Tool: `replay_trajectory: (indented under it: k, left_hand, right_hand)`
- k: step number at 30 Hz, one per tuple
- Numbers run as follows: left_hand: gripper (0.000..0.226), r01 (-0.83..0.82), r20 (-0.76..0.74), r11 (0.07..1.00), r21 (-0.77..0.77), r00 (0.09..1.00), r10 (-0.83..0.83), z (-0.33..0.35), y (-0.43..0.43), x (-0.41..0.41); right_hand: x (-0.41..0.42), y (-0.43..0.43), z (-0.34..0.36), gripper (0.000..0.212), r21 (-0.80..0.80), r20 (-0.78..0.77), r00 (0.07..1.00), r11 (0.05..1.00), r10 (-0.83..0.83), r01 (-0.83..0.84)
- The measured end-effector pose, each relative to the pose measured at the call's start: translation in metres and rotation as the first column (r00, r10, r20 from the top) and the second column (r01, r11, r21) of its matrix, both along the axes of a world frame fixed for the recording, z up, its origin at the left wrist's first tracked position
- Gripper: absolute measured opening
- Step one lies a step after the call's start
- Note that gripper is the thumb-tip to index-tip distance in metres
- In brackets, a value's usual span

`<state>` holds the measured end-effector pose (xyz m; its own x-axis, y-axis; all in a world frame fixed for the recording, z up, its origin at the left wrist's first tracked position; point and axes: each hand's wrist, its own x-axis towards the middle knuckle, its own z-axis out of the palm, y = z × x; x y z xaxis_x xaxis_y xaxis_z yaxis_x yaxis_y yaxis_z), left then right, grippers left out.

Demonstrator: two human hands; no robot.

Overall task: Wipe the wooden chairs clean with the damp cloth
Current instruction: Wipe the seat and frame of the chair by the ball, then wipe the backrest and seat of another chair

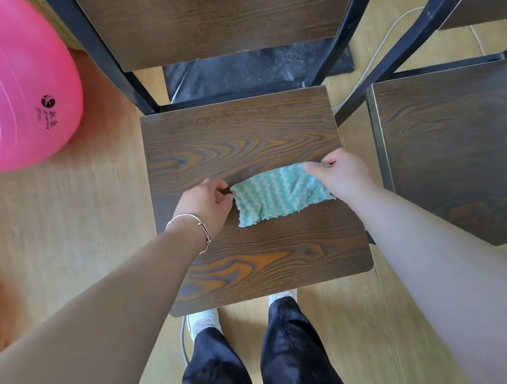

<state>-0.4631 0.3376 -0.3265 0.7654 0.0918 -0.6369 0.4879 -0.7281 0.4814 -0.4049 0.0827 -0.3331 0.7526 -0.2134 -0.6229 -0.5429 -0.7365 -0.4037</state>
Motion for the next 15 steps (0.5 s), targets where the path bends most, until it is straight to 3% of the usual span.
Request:
replay_trajectory:
  k: [3, 6, 10, 15]
  left_hand:
    - [0.043, 0.189, 0.095, 0.959, 0.213, 0.973, -0.212, 0.001, 0.001, -0.007]
    - [0.053, 0.319, 0.132, 0.845, 0.429, 0.903, -0.408, 0.002, 0.003, -0.017]
    - [0.059, 0.303, 0.207, 0.811, 0.5, 0.868, -0.452, 0.003, 0.008, -0.031]
    - [0.063, 0.252, 0.233, 0.805, 0.537, 0.873, -0.429, 0.004, 0.019, -0.041]
  right_hand:
    - [-0.002, 0.005, -0.006, 0.045, -0.102, -0.051, 0.998, 0.994, 0.03, -0.036]
    - [-0.007, 0.007, -0.005, 0.023, -0.139, -0.039, 0.999, 0.99, 0.033, -0.038]
    - [-0.013, 0.008, 0.01, 0.023, -0.06, 0.041, 0.999, 0.998, -0.028, 0.03]
    - [-0.024, 0.042, 0.029, 0.021, 0.135, 0.121, 0.99, 0.987, 0.075, -0.091]
